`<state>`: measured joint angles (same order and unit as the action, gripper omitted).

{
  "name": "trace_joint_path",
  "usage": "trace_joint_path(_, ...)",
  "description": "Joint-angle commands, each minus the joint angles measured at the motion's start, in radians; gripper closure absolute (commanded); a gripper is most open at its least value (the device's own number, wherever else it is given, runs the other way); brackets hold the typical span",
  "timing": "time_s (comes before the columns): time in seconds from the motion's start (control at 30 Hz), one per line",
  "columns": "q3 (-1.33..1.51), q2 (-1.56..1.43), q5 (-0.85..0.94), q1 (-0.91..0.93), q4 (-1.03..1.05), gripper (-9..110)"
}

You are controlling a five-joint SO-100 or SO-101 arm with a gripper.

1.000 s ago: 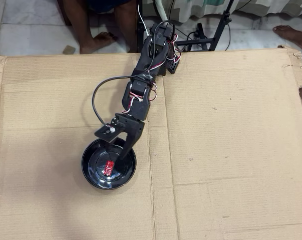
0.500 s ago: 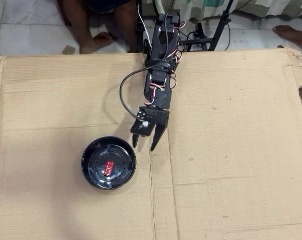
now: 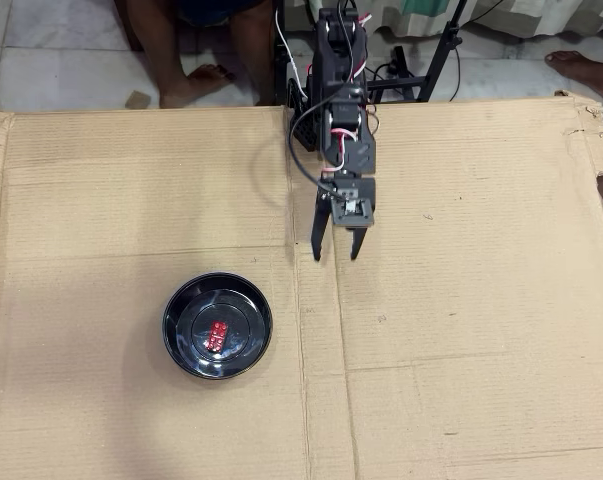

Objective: Grasp a lego block and put it in the bin.

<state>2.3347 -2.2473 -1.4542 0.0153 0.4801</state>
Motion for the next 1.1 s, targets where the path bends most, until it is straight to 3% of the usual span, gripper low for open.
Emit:
trace_joint_path(0.0, 0.086, -0.137, 0.032, -0.025, -0.011, 80)
trace_joint_path(0.33, 0.420, -0.495, 0.189, -0.029, -0.011, 101)
trace_joint_path(0.67, 0.681, -0.810, 0.391, -0.028, -0.002, 101)
trace_joint_path(1.07, 0.910, -1.080, 0.765, -0.020, 0.000, 101)
